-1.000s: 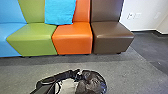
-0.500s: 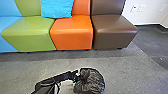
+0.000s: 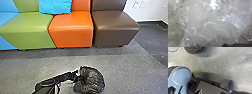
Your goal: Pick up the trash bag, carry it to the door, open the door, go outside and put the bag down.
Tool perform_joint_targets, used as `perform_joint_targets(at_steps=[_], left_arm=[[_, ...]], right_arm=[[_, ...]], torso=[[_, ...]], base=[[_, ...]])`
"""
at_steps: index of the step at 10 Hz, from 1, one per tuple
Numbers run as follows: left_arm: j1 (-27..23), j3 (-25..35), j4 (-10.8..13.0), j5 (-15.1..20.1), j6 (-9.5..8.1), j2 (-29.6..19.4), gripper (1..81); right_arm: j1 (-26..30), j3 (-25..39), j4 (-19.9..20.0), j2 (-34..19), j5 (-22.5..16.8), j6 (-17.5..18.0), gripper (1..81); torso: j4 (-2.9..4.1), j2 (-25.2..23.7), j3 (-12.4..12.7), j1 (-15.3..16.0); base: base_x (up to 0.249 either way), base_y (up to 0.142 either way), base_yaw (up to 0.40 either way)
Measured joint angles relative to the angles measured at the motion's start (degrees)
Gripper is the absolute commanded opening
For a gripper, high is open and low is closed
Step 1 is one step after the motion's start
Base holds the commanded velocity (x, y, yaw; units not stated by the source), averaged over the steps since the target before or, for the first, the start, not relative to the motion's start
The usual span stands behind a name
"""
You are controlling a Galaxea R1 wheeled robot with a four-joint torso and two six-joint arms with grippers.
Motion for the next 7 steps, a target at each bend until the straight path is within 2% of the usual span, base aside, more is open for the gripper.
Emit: perform_joint_targets(at_steps=[2, 3, 6, 7], left_arm=[[0.2, 0.0, 1.5, 0.1, -0.02, 0.0, 81.1], [0.2, 0.1, 1.9, 0.2, 0.26, -0.2, 1.0], [0.2, 0.3, 2.6, 0.3, 0.11, -0.3, 1.0], [0.2, 0.3, 2.6, 0.3, 0.11, -0.3, 1.0]], right_arm=[[0.0, 0.0, 0.0, 0.0, 0.0, 0.0, 81.1], [0.0, 0.0, 0.0, 0.0, 0.0, 0.0, 81.1], [0.0, 0.0, 0.0, 0.0, 0.0, 0.0, 81.1], [0.0, 0.0, 0.0, 0.0, 0.0, 0.0, 81.1]], torso=[[0.00, 0.0, 0.1, 0.0], [0.00, 0.0, 0.1, 0.0], [0.00, 0.0, 0.1, 0.0], [0.00, 0.0, 0.1, 0.0]], base=[[0.000, 0.000, 0.000], [0.000, 0.000, 0.000], [0.000, 0.000, 0.000], [-0.123, 0.000, 0.000]])
